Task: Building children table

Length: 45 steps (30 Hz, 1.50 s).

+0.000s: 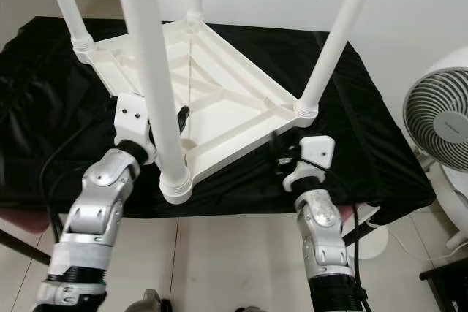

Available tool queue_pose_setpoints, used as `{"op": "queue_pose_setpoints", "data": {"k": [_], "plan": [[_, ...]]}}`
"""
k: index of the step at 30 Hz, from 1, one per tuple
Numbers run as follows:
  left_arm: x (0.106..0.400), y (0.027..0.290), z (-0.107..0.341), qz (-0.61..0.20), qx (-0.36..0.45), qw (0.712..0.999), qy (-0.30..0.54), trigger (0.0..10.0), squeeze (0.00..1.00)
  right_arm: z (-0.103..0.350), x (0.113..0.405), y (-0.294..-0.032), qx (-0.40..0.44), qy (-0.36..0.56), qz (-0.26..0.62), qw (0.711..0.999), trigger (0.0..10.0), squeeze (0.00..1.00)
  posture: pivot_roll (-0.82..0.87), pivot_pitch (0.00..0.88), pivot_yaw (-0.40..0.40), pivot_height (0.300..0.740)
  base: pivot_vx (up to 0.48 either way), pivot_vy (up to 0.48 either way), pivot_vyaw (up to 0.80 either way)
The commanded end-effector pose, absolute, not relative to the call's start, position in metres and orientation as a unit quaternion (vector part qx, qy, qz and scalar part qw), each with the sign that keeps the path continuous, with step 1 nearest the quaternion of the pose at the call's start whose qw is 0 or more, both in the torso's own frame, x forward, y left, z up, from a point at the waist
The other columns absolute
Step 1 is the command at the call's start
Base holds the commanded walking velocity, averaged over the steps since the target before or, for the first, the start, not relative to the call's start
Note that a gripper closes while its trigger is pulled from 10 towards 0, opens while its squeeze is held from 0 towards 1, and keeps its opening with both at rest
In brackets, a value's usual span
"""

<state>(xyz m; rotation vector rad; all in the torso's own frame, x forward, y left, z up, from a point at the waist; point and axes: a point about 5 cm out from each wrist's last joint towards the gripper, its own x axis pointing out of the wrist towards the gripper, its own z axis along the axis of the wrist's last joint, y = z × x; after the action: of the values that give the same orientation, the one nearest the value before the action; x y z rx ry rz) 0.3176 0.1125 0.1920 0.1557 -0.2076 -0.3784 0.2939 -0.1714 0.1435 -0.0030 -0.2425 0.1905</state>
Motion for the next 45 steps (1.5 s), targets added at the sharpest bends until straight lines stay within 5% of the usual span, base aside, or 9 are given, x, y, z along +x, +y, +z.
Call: {"op": "queue_pose_setpoints", "data": {"k": [1, 6, 7, 15, 17, 18, 19, 33, 45], "plan": [[0.317, 0.112, 0.184, -0.212, 0.090, 0.969, -0.090, 10.0, 0.00, 0.144, 0.293, -0.168, 0.002, -0.118, 0.115, 0.986, 10.0, 1.00, 0.11, 0.070, -0.037, 0.740, 0.000, 0.000, 0.00], [0.316, 0.116, 0.178, -0.218, 0.103, 0.967, -0.086, 10.0, 0.15, 0.149, 0.291, -0.158, 0.004, -0.121, 0.180, 0.976, 10.0, 1.00, 0.11, 0.071, -0.047, 0.740, 0.000, 0.000, 0.00], [0.316, 0.115, 0.177, -0.219, 0.104, 0.966, -0.084, 10.0, 1.00, 0.150, 0.290, -0.156, 0.002, -0.121, 0.194, 0.973, 10.0, 1.00, 0.11, 0.070, -0.052, 0.740, 0.000, 0.000, 0.00], [0.319, 0.120, 0.171, -0.210, 0.126, 0.966, -0.079, 10.0, 1.00, 0.153, 0.284, -0.138, -0.013, -0.105, 0.301, 0.948, 10.0, 1.00, 0.11, 0.068, -0.055, 0.740, 0.000, 0.000, 0.00], [0.321, 0.125, 0.170, -0.198, 0.131, 0.968, -0.075, 10.0, 0.13, 0.153, 0.281, -0.131, -0.011, -0.094, 0.335, 0.937, 10.0, 1.00, 0.11, 0.064, -0.053, 0.740, 0.000, 0.000, 0.00], [0.322, 0.127, 0.170, -0.192, 0.134, 0.969, -0.074, 10.0, 0.00, 0.154, 0.280, -0.128, -0.009, -0.091, 0.350, 0.932, 10.0, 0.98, 0.11, 0.063, -0.055, 0.740, 0.000, 0.000, 0.00], [0.323, 0.129, 0.170, -0.186, 0.137, 0.970, -0.075, 10.0, 0.00, 0.155, 0.279, -0.126, -0.009, -0.089, 0.364, 0.927, 10.0, 0.00, 0.11, 0.063, -0.055, 0.740, 0.000, 0.000, 0.00], [0.338, 0.167, 0.185, -0.117, 0.162, 0.976, -0.090, 10.0, 0.00, 0.158, 0.267, -0.092, -0.006, -0.058, 0.515, 0.855, 10.0, 0.00, 0.13, 0.053, -0.067, 0.740, 0.000, 0.000, 0.00], [0.339, 0.170, 0.191, -0.116, 0.165, 0.974, -0.103, 10.0, 0.00, 0.161, 0.278, -0.076, -0.013, -0.063, 0.528, 0.847, 10.0, 0.00, 0.15, 0.052, -0.078, 0.740, 0.000, 0.000, 0.00]]}}
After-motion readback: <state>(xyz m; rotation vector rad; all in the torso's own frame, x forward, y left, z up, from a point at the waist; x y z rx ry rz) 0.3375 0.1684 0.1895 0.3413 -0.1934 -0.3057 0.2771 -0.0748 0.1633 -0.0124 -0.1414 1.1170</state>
